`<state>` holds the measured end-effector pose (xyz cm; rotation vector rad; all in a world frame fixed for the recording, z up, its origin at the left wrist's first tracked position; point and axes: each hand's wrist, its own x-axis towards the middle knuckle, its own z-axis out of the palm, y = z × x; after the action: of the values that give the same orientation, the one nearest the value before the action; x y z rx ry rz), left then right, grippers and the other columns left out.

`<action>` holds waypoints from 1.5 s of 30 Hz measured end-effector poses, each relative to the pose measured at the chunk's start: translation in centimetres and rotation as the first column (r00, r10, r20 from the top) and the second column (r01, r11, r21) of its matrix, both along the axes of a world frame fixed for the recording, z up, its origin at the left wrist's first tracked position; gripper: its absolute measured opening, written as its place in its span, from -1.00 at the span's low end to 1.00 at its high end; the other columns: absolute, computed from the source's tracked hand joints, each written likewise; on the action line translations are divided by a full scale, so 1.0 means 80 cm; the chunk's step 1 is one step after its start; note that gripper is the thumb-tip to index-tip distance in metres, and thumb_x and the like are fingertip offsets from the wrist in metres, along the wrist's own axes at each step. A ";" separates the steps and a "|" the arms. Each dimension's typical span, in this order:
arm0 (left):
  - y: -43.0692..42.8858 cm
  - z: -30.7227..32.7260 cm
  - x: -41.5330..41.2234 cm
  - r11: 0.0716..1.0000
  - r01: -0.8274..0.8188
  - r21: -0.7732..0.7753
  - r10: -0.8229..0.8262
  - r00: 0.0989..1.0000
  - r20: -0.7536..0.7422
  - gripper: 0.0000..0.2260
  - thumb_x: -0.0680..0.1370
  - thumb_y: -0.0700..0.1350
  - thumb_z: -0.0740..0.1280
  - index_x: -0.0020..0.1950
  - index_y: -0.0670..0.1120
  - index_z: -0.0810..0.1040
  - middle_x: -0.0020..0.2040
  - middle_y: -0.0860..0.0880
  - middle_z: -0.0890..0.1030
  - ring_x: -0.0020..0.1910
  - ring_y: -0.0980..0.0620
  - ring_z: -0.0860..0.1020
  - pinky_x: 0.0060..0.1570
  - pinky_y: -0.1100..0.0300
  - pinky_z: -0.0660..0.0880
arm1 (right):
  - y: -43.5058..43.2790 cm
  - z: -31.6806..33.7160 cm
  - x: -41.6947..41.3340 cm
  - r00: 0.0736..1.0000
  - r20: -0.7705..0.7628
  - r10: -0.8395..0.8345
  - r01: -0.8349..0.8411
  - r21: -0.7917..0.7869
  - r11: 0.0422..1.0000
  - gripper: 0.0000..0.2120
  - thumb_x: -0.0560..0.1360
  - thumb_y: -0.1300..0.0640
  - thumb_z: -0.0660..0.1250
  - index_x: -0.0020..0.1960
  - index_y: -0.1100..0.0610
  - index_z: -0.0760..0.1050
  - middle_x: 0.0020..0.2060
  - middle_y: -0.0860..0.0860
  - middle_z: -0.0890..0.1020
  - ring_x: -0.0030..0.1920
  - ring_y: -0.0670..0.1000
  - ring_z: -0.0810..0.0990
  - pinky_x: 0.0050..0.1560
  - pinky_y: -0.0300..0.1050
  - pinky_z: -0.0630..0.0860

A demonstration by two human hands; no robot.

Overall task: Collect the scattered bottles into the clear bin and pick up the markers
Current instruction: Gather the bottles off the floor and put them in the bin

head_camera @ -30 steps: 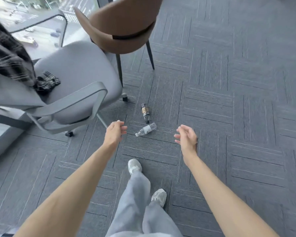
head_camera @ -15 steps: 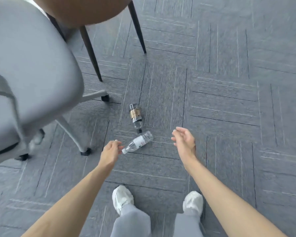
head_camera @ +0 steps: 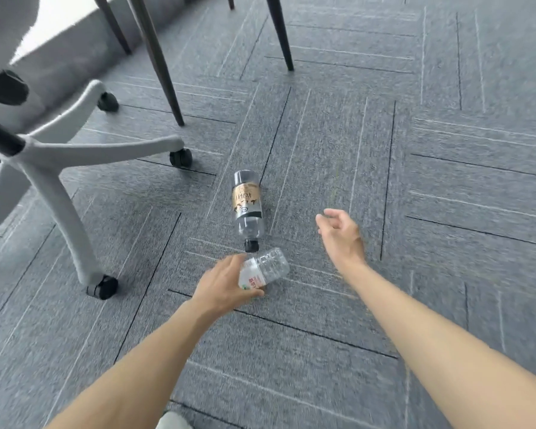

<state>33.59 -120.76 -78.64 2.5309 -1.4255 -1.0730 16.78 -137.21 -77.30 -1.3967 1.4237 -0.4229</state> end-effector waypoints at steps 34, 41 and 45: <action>-0.173 0.102 -0.068 0.818 -0.576 -0.001 0.158 0.226 -0.961 -0.34 0.60 0.31 -0.10 0.54 -0.09 0.20 0.54 -0.13 0.23 0.49 -0.09 0.26 0.46 -0.11 0.19 | -0.040 0.040 -0.027 0.975 0.218 -0.044 0.036 0.039 0.999 -0.21 0.50 -0.24 0.33 0.57 0.07 0.10 0.27 -0.02 0.47 -0.13 -0.14 0.46 -0.30 -0.26 0.34; -0.149 0.071 -0.024 0.726 -0.670 -0.153 0.337 0.541 -0.771 -0.46 0.65 0.16 -0.01 0.51 -0.16 0.24 0.44 -0.16 0.40 0.39 -0.15 0.40 0.35 -0.10 0.35 | -0.047 0.035 -0.023 0.983 0.181 -0.022 0.023 -0.005 1.000 -0.49 0.44 -0.28 0.38 0.25 -0.06 0.35 0.03 0.00 0.60 -0.04 0.02 0.64 -0.16 -0.09 0.51; -0.139 0.057 0.003 0.704 -0.683 -0.194 0.387 0.598 -0.702 -0.50 0.66 0.12 0.00 0.46 -0.18 0.30 0.37 -0.16 0.47 0.26 -0.13 0.48 0.20 -0.08 0.42 | -0.052 0.032 -0.015 0.989 0.145 -0.019 0.023 -0.026 0.999 -0.51 0.45 -0.27 0.37 0.24 -0.04 0.36 -0.05 -0.04 0.58 -0.12 -0.04 0.61 -0.23 -0.17 0.45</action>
<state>33.79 -131.90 -74.08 1.7974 -0.5321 -1.1122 15.55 -141.36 -74.73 -1.3464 1.3195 -0.5489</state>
